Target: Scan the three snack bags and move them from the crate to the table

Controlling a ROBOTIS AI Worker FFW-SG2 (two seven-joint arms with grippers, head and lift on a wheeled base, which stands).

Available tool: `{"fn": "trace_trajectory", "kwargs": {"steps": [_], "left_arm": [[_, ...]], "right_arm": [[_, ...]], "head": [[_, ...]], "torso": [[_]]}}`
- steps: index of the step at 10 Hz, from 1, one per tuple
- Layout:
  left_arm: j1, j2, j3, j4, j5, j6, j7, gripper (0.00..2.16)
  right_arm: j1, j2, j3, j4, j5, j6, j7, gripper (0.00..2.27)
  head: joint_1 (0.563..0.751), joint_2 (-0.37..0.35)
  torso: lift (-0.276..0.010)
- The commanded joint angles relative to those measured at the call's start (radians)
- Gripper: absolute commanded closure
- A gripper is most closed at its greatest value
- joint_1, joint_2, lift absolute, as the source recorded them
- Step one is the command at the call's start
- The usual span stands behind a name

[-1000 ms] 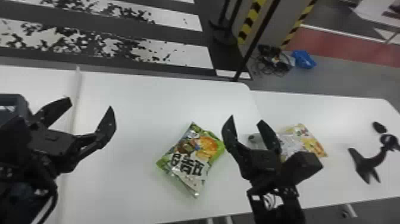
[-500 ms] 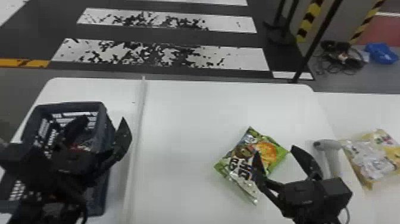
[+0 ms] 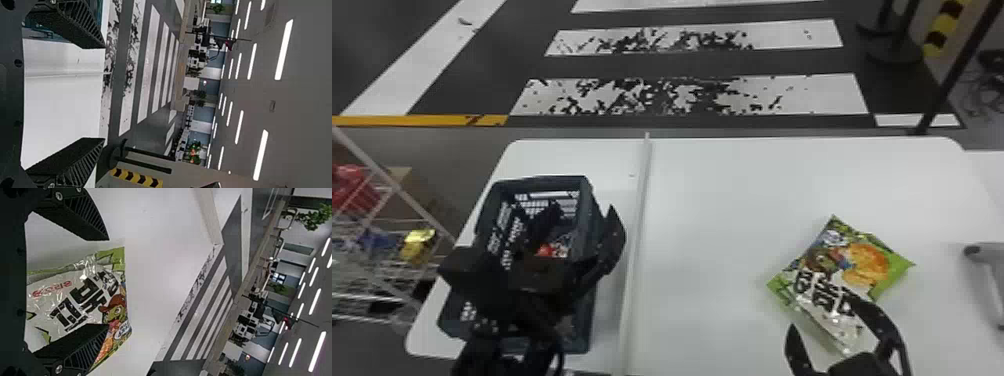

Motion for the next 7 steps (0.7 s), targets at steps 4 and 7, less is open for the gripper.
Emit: {"fn": "trace_trajectory", "kwargs": {"steps": [4,7], "left_arm": [[-0.013,0.013,-0.005,0.017,0.024,0.018,-0.036,0.03],[-0.053,0.046,-0.025,0.043,0.062,0.046,-0.057,0.03]], "right_arm": [[-0.131,-0.009,0.109,0.083,0.129,0.269,-0.024,0.11],[-0.236,-0.022,0.219,0.139,0.222,0.499,-0.108,0.33]], "head": [[0.695,0.13],[0.695,0.065]], "torso": [[-0.062],[-0.062]]}}
